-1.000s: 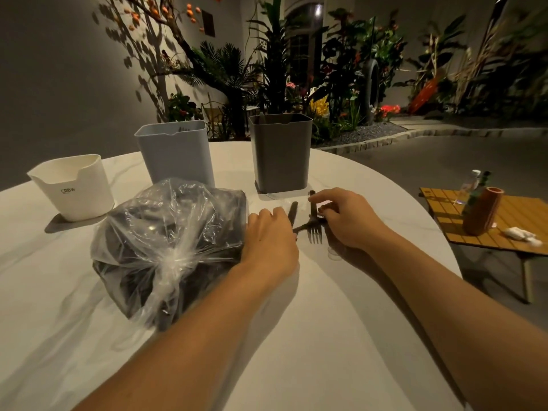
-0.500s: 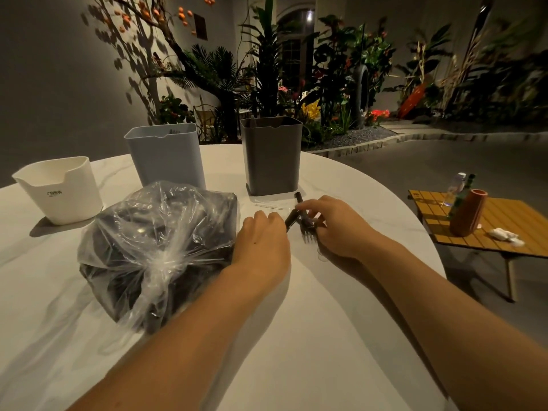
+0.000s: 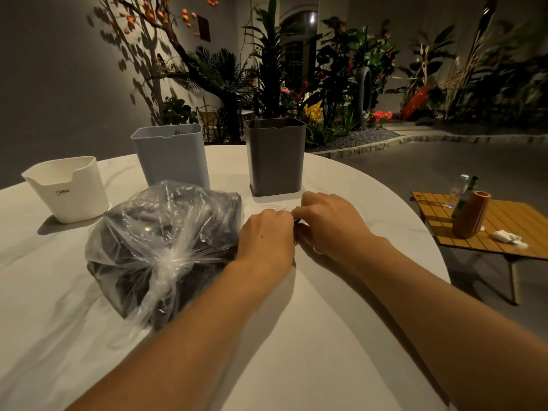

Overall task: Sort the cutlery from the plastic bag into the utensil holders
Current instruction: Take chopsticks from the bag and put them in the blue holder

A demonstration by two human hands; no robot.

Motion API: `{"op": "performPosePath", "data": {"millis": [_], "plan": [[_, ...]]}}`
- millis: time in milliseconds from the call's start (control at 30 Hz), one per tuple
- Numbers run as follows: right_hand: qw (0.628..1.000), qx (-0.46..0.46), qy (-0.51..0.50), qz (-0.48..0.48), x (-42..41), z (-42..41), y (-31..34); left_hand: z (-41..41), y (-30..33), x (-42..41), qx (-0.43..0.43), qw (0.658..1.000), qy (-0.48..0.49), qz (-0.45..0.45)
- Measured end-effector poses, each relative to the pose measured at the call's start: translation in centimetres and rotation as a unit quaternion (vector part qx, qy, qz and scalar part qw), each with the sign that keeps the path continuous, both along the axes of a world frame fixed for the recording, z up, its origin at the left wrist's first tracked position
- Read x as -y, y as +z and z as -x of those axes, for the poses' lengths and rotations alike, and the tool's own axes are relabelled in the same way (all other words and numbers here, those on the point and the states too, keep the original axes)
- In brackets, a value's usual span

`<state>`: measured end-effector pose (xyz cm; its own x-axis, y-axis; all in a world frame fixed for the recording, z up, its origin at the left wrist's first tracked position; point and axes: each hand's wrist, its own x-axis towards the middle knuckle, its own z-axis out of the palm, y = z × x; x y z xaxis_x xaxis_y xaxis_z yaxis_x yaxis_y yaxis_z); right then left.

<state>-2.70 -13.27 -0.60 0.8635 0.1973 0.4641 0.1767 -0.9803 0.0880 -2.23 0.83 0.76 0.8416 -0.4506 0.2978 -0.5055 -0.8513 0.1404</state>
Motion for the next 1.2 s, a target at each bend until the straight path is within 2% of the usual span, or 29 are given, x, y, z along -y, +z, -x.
{"op": "performPosePath", "data": {"millis": [267, 400, 533, 633, 700, 767, 867, 900, 1200], "plan": [[0.999, -0.004, 0.021, 0.037, 0.3, 0.1, 0.8, -0.4, 2.0, -0.2, -0.141, 0.974, -0.019, 0.173], [0.999, -0.015, 0.019, 0.022, 0.1, 0.4, 0.9, -0.6, 2.7, -0.4, -0.274, 0.933, -0.008, 0.235], [1.0, -0.013, 0.011, 0.002, 0.2, 0.3, 0.9, -0.8, 2.7, 0.0, -0.251, 0.949, 0.009, 0.193], [1.0, 0.003, -0.012, -0.029, 0.8, 0.3, 0.9, -1.4, 2.6, 0.4, -0.259, 0.934, 0.022, 0.245], [0.998, 0.026, -0.024, -0.057, 1.3, 0.4, 0.8, -1.6, 2.5, -0.2, -0.272, 0.923, -0.001, 0.271], [0.996, 0.038, -0.026, -0.082, 1.6, 0.6, 0.7, -1.5, 2.3, -0.9, -0.264, 0.934, -0.058, 0.233], [0.996, 0.013, -0.004, -0.09, 1.6, 0.7, 0.6, -0.7, 1.4, -1.0, -0.203, 0.974, -0.085, 0.044], [0.996, 0.001, 0.003, -0.094, 1.5, 0.8, 0.6, -0.7, 1.1, -0.8, -0.181, 0.98, -0.081, 0.01], [0.991, -0.009, 0.019, -0.132, 1.3, 1.1, 0.7, -1.5, 0.3, -1.0, -0.06, 0.989, -0.13, -0.047]]}}
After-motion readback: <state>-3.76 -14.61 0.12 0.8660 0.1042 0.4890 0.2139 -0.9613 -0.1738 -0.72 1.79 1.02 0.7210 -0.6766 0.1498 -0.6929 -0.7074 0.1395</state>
